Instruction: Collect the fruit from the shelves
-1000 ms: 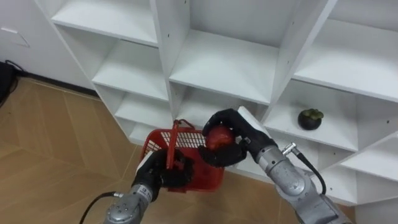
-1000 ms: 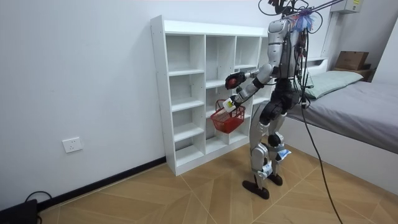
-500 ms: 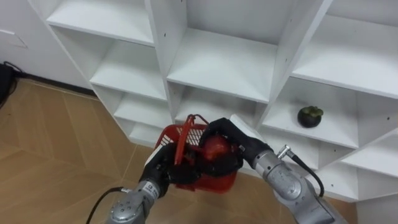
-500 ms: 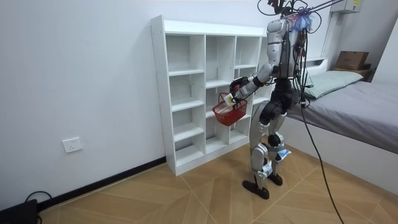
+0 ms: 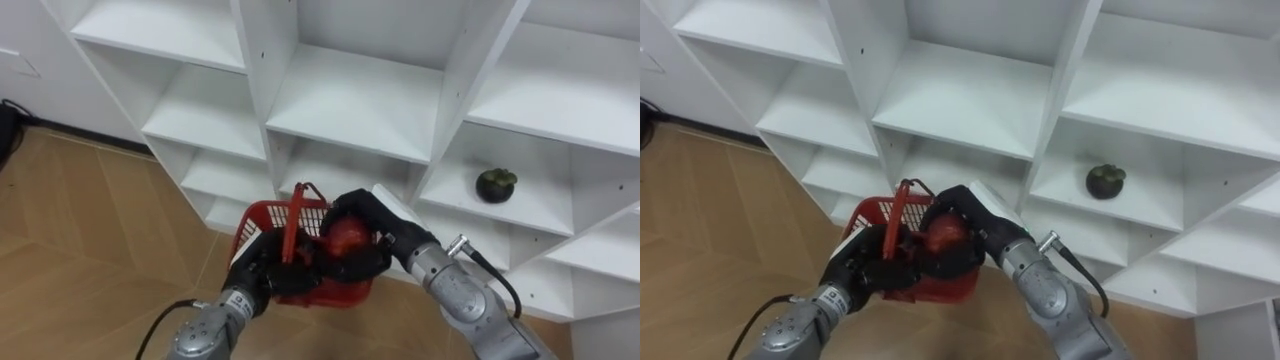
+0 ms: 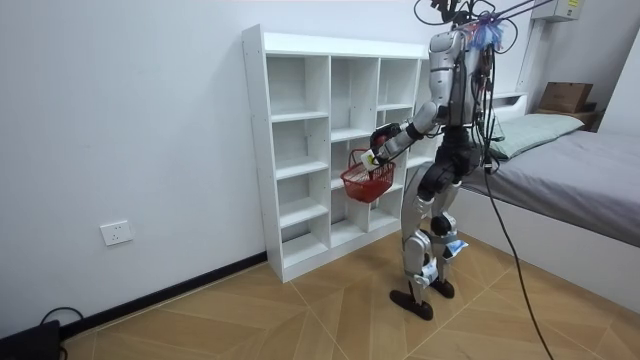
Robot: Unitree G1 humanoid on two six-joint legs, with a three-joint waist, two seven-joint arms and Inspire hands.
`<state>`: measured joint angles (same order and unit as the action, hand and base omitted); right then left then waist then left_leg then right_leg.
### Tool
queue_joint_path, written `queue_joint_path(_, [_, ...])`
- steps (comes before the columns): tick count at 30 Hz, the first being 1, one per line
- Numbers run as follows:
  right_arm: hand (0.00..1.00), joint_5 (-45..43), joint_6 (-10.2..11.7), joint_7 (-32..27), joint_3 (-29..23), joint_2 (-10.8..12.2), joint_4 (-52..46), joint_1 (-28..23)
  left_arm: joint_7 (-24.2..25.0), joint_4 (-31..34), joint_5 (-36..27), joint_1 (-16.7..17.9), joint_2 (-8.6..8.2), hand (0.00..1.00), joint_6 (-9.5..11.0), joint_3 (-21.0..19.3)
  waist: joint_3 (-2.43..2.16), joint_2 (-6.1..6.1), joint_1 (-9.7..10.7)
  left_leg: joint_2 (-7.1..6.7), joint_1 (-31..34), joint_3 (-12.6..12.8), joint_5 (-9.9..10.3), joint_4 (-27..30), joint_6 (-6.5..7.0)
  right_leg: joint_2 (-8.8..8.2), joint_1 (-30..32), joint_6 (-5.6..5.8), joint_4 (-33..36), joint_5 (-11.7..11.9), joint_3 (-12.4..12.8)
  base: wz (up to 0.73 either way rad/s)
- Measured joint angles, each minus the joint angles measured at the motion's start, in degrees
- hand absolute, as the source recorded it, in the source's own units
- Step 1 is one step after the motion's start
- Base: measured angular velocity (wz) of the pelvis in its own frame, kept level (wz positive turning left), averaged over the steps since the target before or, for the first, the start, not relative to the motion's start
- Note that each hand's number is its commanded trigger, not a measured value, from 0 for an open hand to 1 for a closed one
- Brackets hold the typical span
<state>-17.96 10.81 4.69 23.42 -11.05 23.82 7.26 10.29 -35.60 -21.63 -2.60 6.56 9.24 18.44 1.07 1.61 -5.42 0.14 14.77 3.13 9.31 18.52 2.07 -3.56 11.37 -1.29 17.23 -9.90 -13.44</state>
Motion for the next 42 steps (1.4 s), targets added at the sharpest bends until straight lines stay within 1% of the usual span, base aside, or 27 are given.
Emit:
queue_joint_path(5, [1.00,0.1,0.5,-0.4,-0.1,0.1,0.0,0.0,0.0,0.8,-0.3,0.0,0.23,1.00,0.0,0.0,0.03,-0.07,0.5,0.28,0.5,0.0,0.6,1.0,0.00,0.42,0.0,0.01,-0.1,0.0,0.5,-0.02])
queue_joint_path(7, [1.00,0.2,1.1,-0.8,-0.1,0.1,0.0,0.0,0.0,1.6,-0.3,0.0,0.70,1.00,0.0,0.1,0.05,-0.11,0.5,0.40,0.6,0.0,0.8,1.3,-0.02,0.62,0.0,0.02,-0.2,0.1,0.7,0.00])
queue_joint_path(10, [1.00,0.1,1.7,-0.8,-0.5,0.0,0.0,0.0,0.0,2.1,-0.2,0.0,0.73,1.00,0.0,0.0,0.08,-0.18,0.5,0.40,0.6,0.0,0.9,1.2,-0.04,0.63,0.1,0.02,-0.3,0.0,0.7,0.00])
queue_joint_path(16, [1.00,-0.1,1.8,-1.0,-0.6,0.0,-0.3,0.0,0.1,2.9,-0.2,0.0,1.10,1.00,-0.2,-0.2,0.06,-0.22,0.5,0.40,1.0,0.0,0.9,1.1,-0.06,0.57,0.6,0.01,-0.1,0.0,0.7,0.00])
queue_joint_path(29, [1.00,-0.3,2.2,-0.8,-0.5,-0.3,-0.3,0.0,0.2,3.1,-0.1,0.0,1.17,1.00,-0.2,-0.1,0.05,-0.20,0.5,0.29,1.1,-0.1,0.9,1.4,-0.05,0.43,0.8,0.01,0.5,-0.2,0.8,0.00])
queue_joint_path(35, [1.00,-0.6,2.4,-0.7,-0.1,-1.1,-1.2,-0.1,0.7,3.3,-0.1,0.0,1.20,1.00,-0.2,-0.1,0.05,-0.19,0.4,0.39,1.4,-0.1,0.9,1.9,-0.05,0.48,1.0,-0.02,0.7,-0.2,0.8,0.00])
queue_joint_path(36, [0.79,-0.6,2.3,-0.5,-0.1,-1.4,-1.6,-0.1,0.9,3.6,0.0,0.0,1.24,1.00,-0.2,0.0,0.05,-0.20,0.4,0.44,1.6,-0.1,1.0,2.1,-0.05,0.52,1.1,-0.03,0.8,-0.2,0.8,0.00])
queue_joint_path(37, [0.41,-0.6,2.3,-0.2,-0.1,-1.7,-2.1,-0.1,1.2,3.8,0.0,0.0,1.39,1.00,-0.2,0.0,0.04,-0.18,0.3,0.46,1.7,-0.1,1.0,2.2,-0.04,0.53,1.2,-0.03,0.9,-0.2,0.8,0.00])
queue_joint_path(38, [0.00,-0.6,2.4,-0.1,-0.1,-1.8,-2.2,-0.1,1.4,3.9,0.0,0.0,1.48,1.00,-0.2,0.0,0.04,-0.18,0.3,0.46,1.7,-0.1,1.0,2.2,-0.04,0.53,1.2,-0.03,0.9,-0.2,0.8,0.00])
queue_joint_path(42, [0.00,-0.6,2.4,-0.2,-0.1,-1.9,-2.7,0.0,1.8,4.6,0.0,0.0,2.14,1.00,-0.2,0.1,0.04,-0.18,0.3,0.46,1.8,-0.1,1.0,2.4,-0.04,0.47,1.5,-0.07,1.4,-0.3,1.0,0.00])
